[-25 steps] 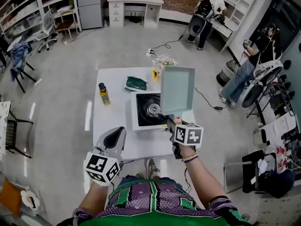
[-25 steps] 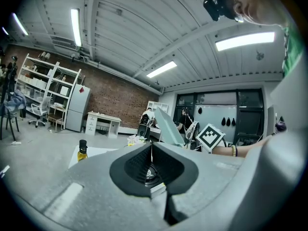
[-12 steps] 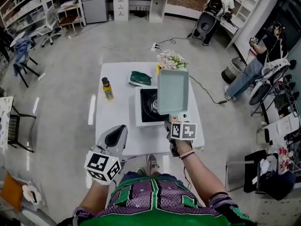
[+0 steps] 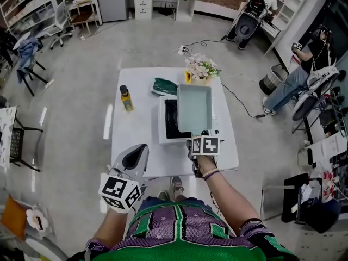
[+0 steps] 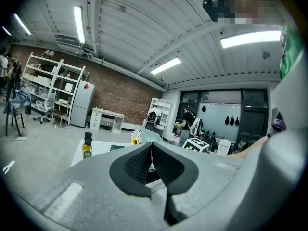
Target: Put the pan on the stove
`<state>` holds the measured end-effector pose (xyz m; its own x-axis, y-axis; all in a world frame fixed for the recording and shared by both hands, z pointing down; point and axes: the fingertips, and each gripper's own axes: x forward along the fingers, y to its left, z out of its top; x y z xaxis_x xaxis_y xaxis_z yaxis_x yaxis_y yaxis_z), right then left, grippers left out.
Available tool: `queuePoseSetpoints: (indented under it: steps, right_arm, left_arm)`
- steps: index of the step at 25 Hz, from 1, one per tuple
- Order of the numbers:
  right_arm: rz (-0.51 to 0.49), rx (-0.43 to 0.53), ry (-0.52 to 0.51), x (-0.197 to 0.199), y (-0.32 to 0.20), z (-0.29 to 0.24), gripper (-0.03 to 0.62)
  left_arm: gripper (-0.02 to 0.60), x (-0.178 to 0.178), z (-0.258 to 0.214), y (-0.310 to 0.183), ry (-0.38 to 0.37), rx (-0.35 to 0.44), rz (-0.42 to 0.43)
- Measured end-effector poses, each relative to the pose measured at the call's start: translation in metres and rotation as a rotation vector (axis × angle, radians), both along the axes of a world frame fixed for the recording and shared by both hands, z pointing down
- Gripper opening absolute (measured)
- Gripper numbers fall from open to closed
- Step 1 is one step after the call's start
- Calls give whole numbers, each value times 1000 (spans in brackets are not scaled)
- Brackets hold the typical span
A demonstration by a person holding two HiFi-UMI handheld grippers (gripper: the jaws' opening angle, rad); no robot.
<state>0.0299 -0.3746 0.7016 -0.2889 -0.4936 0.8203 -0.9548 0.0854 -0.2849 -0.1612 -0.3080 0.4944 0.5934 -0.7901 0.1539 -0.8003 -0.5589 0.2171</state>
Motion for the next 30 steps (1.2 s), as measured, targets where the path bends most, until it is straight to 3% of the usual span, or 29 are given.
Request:
queuePoseSetpoints:
  steps: [16,30]
  right_arm:
    - [30,-157,16,-4,6,41,126]
    - [93,-244,-59,-17,9,47,150]
  left_arm:
    - [18,-1,6,-1,6,-12,2]
    - [18,-17,8,3,22,-7,-27]
